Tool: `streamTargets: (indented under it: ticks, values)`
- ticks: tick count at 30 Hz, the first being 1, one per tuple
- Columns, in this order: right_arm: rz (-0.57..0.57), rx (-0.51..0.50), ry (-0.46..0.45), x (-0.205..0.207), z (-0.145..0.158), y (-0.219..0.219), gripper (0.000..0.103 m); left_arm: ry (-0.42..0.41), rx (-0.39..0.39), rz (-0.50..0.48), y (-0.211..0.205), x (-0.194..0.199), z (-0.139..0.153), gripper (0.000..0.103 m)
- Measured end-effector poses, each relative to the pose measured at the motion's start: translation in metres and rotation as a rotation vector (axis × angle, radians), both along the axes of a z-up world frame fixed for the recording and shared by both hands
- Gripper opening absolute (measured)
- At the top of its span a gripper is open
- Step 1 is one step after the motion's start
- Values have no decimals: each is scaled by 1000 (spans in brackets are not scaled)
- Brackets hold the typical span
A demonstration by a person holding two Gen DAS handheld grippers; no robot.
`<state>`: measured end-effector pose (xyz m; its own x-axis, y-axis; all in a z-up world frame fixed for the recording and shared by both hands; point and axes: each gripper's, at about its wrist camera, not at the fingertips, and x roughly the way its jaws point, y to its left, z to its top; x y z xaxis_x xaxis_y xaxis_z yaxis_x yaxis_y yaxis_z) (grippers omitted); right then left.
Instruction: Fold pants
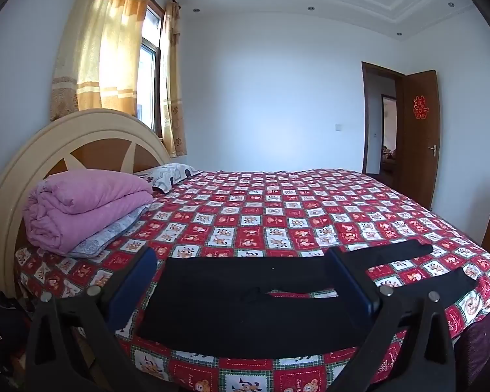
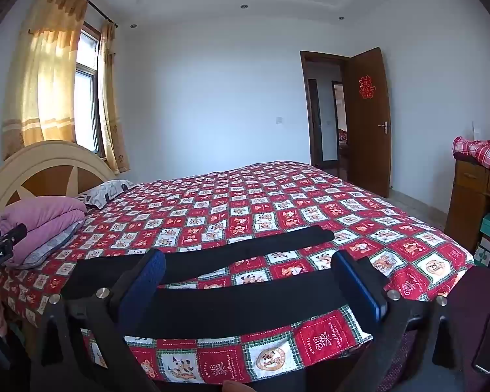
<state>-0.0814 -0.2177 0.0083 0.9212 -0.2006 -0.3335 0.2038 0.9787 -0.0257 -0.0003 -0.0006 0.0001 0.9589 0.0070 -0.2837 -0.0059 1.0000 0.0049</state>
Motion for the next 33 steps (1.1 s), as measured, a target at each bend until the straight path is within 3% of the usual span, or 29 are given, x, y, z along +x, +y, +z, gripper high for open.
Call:
streamTargets:
  ticks: [27,33]
  values:
    - [12,-12,10,3,-6,0,102,9,-16,-7,1,2,7,103]
    - [12,-13,8,3,-6,1,102,6,-24,-2,-3,-1,-5,103]
